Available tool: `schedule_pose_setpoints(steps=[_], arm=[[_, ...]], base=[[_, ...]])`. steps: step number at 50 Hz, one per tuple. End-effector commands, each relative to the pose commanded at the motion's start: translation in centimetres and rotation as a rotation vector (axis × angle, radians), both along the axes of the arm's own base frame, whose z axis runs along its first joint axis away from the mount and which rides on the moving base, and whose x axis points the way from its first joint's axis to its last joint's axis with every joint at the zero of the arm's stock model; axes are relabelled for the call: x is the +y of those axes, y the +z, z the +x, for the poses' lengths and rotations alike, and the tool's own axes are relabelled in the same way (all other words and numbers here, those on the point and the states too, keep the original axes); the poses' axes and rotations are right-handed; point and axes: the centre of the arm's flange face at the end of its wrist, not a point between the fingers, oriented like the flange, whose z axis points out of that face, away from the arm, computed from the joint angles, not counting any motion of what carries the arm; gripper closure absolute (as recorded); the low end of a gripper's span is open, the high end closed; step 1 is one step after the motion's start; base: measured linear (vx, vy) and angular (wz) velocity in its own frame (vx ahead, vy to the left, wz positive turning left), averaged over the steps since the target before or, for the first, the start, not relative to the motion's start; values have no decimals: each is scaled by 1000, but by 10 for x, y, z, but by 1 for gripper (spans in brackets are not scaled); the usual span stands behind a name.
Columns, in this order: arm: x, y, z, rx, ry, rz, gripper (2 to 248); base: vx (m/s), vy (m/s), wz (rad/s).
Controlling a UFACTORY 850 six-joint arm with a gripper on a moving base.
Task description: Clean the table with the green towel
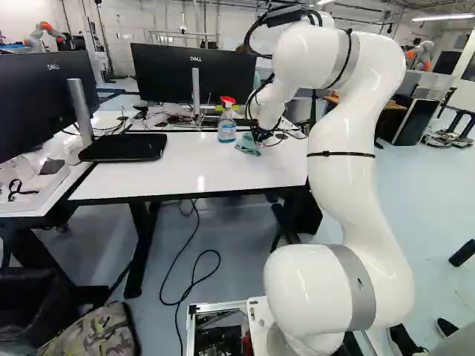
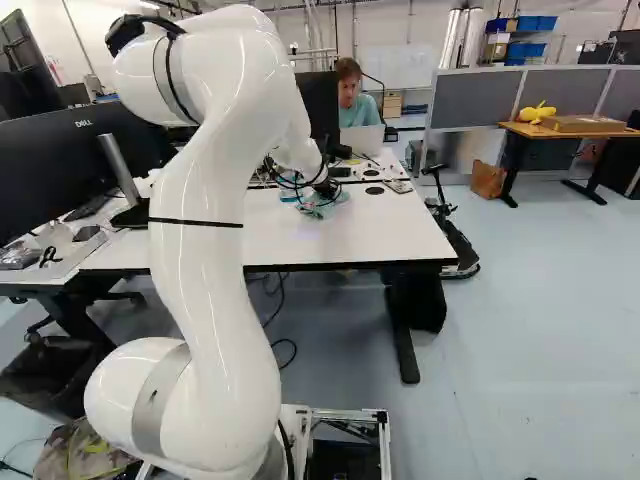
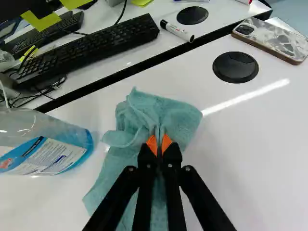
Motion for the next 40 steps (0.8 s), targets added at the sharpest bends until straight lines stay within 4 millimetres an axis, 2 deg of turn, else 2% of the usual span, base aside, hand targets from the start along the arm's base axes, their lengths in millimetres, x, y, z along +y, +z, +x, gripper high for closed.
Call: schedule_pose_setpoints(steps=[9, 15, 40], arm=[[-14, 1, -7, 5, -22, 1, 219], [-16, 2, -16, 12, -26, 1, 219], [2, 6, -60, 46, -7, 5, 219]], base=[[0, 0, 0], [0, 0, 0], [0, 0, 0]])
